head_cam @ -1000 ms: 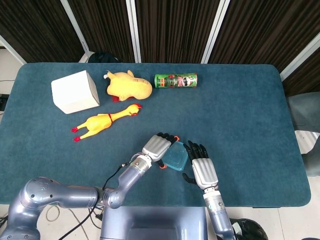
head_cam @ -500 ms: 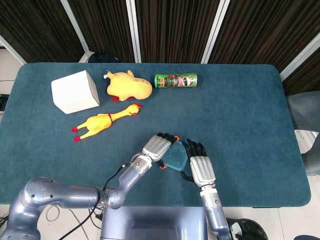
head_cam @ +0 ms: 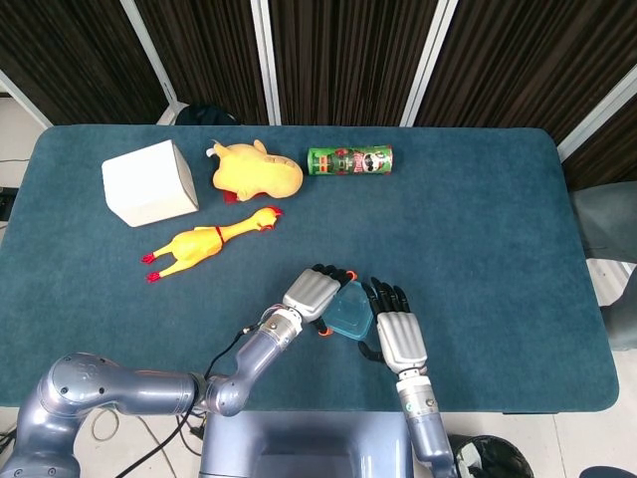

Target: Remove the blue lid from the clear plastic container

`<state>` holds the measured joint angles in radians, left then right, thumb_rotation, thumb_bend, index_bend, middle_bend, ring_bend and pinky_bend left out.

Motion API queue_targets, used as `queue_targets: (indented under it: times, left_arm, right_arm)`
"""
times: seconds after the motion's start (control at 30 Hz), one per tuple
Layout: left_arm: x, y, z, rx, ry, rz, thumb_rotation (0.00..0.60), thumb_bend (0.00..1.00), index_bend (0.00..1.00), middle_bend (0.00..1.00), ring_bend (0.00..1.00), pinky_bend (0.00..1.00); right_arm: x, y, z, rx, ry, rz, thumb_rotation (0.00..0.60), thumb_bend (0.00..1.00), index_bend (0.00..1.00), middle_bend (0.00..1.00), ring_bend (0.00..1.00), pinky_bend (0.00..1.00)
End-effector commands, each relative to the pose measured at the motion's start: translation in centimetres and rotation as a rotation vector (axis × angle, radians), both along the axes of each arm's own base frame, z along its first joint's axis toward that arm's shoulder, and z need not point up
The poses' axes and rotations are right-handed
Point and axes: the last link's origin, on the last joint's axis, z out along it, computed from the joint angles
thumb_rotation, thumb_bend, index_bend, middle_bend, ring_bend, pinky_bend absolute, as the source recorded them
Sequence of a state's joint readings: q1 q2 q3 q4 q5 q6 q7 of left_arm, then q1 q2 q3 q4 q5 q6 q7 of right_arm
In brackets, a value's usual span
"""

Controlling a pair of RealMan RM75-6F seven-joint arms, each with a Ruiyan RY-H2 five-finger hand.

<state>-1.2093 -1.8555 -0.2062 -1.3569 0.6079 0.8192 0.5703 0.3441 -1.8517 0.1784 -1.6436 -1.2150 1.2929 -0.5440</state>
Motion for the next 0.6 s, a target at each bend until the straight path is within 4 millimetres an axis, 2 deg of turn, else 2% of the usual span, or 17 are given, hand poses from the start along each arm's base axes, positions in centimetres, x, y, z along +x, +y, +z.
queue_targets:
  times: [0.03, 0.6]
  left_arm:
    - [0.03, -0.01, -0.01, -0.002, -0.004, 0.004, 0.600, 0.08, 0.22, 0.25, 0.18, 0.31]
    - [0.39, 0.12, 0.27, 0.000, -0.009, 0.000, 0.600, 0.08, 0.22, 0.25, 0.18, 0.31]
  right_arm:
    - [-0.02, -0.03, -0.09, 0.000, 0.002, -0.002, 0.600, 0.31, 0.00, 0.00, 0.00, 0.00]
    - [0.55, -0.32, 0.15, -0.014, -0.012, 0.004, 0.600, 0.31, 0.00, 0.00, 0.00, 0.00]
